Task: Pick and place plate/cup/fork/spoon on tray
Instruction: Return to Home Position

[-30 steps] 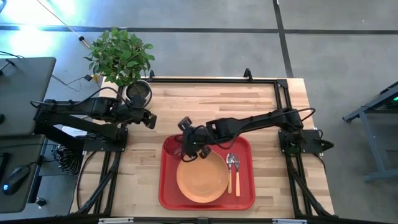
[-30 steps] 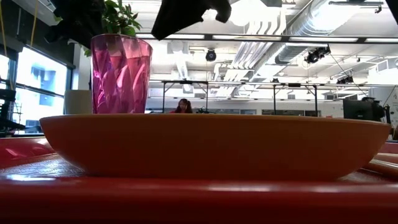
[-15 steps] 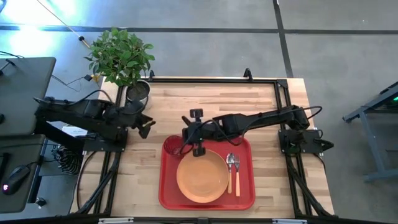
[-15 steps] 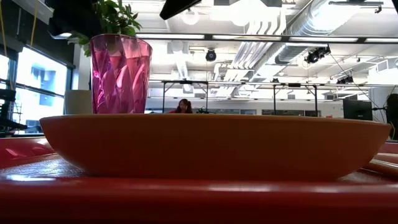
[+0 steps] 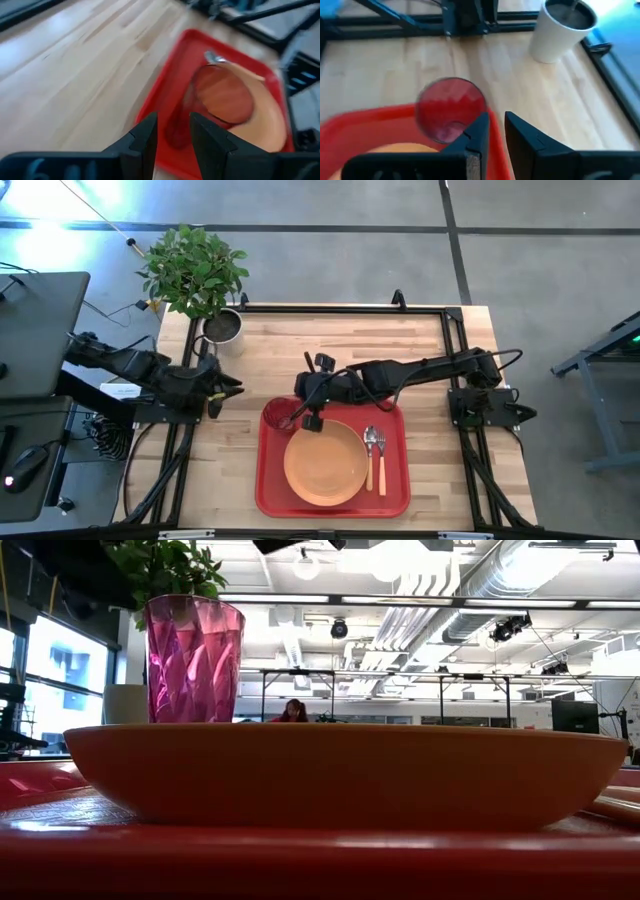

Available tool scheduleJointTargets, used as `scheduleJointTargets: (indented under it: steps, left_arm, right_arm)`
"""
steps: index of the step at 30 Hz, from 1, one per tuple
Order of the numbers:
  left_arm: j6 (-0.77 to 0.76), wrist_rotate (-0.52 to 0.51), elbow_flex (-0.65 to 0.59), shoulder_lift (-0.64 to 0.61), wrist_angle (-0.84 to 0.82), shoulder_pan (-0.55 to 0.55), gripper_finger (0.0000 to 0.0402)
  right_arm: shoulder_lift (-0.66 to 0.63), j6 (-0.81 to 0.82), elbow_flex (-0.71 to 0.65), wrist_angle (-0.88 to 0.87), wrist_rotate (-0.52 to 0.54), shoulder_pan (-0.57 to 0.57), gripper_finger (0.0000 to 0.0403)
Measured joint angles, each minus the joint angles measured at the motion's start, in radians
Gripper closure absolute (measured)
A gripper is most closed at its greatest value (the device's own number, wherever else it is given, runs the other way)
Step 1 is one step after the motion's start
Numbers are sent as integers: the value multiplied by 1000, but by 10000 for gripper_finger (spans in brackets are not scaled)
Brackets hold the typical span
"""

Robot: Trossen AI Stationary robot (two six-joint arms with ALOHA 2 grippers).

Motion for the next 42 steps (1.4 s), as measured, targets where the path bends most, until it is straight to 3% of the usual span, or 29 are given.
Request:
scheduleJointTargets:
  steps: [6,14,20,31,35,42]
  left_arm:
    - [160,28,-138,-176,115,-24,298]
    - [263,140,-279,-389,216,-24,298]
    - [334,159,-374,-514,302,-24,298]
    - [359,189,-535,-524,493,-24,298]
    - [335,224,-556,-514,516,-24,298]
    - [307,212,-556,-520,512,-24,298]
  right_arm:
    - [-45,20,0,50,-113,0,350]
    - [-168,-4,0,55,-119,-15,350]
    - [-288,-88,0,33,-121,-14,350]
    - [-495,-80,-13,-98,-123,-47,350]
    - [-578,-62,-132,-92,-118,-47,350]
    - [-828,-42,-570,188,-110,-47,350]
